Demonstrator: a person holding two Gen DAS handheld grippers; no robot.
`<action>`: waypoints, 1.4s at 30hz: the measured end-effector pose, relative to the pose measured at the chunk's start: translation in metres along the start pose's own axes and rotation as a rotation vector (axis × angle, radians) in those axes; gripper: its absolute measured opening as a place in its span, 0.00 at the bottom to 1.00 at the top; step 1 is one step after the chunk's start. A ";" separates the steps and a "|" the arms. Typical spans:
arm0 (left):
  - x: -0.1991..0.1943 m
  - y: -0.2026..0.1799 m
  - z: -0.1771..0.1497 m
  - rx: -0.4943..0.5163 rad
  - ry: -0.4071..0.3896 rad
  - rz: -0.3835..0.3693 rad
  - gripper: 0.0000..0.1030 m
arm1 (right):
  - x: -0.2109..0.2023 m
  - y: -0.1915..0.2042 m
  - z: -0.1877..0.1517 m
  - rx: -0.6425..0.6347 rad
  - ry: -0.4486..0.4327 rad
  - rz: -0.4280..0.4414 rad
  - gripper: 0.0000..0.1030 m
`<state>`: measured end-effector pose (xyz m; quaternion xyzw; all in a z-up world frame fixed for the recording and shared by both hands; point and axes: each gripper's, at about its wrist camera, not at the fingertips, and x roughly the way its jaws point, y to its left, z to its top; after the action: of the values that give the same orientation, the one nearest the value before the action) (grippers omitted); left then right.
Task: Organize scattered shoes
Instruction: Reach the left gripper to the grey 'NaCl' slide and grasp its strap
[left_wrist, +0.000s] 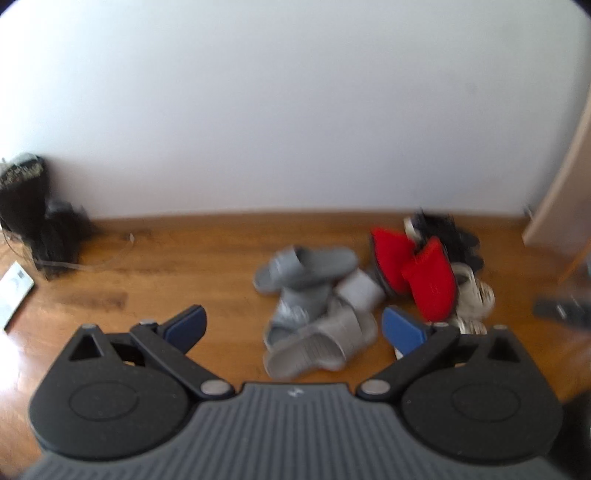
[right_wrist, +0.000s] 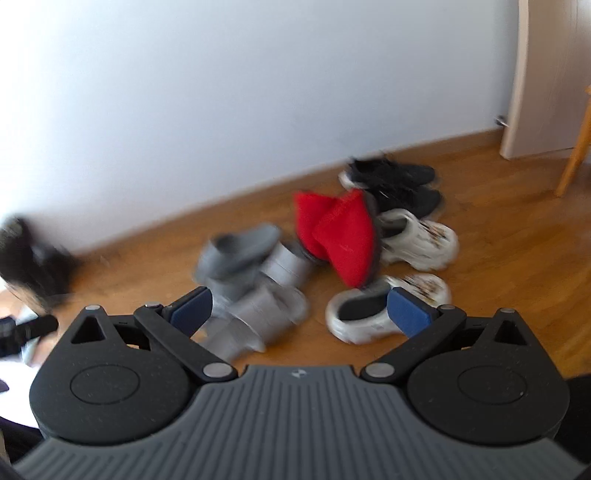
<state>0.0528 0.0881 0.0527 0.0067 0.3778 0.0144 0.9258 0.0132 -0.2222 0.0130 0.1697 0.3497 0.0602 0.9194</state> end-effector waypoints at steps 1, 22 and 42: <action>0.003 0.008 0.006 0.017 -0.012 0.008 1.00 | -0.002 -0.001 0.001 0.013 -0.012 0.032 0.99; 0.215 -0.018 -0.091 0.625 0.377 -0.055 1.00 | 0.074 0.014 0.008 0.051 0.250 0.042 0.99; 0.391 0.061 -0.100 0.295 0.344 -0.197 1.00 | 0.171 0.142 -0.028 -0.773 0.249 -0.069 0.99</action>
<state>0.2610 0.1617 -0.2911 0.1022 0.5266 -0.1304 0.8338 0.1237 -0.0426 -0.0620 -0.2089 0.4153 0.1764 0.8676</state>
